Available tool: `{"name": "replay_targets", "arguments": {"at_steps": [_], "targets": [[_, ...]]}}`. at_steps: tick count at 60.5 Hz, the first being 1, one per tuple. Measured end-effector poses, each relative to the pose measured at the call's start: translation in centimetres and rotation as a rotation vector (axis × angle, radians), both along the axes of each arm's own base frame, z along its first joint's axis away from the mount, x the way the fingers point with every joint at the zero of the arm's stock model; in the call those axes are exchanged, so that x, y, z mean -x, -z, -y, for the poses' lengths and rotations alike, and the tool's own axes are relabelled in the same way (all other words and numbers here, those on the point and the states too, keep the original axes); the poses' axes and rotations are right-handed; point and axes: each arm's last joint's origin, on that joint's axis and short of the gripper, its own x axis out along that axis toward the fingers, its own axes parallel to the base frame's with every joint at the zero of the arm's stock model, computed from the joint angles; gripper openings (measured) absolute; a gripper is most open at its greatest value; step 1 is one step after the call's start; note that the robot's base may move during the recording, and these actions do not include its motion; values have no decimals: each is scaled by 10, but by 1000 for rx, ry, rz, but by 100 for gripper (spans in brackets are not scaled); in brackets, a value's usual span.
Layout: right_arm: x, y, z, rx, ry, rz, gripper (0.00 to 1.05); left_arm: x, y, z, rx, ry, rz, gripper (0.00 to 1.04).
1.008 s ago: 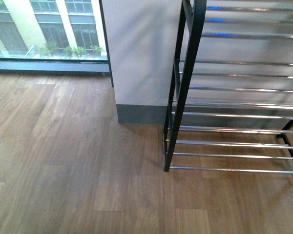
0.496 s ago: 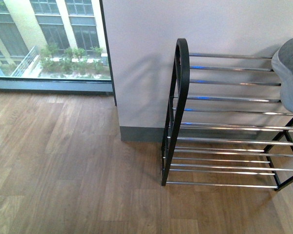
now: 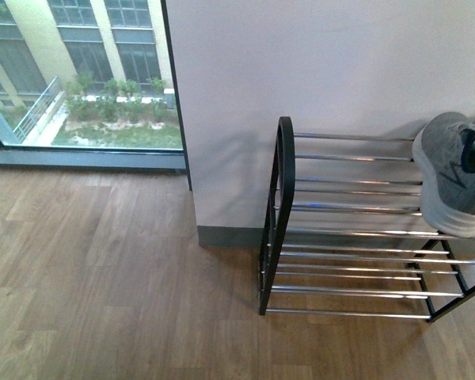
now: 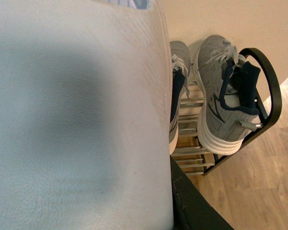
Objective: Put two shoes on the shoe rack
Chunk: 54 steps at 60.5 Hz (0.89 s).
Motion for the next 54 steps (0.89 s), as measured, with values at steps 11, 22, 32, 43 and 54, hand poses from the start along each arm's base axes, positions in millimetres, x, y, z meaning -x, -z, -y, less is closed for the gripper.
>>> {"name": "replay_targets", "arguments": {"at_steps": [11, 22, 32, 43, 54], "targets": [[0, 0, 0, 1, 1, 0, 2, 0, 0, 0, 0, 0, 0, 2], [-1, 2, -1, -7, -85, 105, 2, 0, 0, 0, 0, 0, 0, 2], [-12, -11, -15, -6, -175, 233, 2, 0, 0, 0, 0, 0, 0, 2], [-54, -13, -35, -57, -223, 91, 2, 0, 0, 0, 0, 0, 0, 2], [-106, -5, -53, -61, -231, -56, 2, 0, 0, 0, 0, 0, 0, 2]]}}
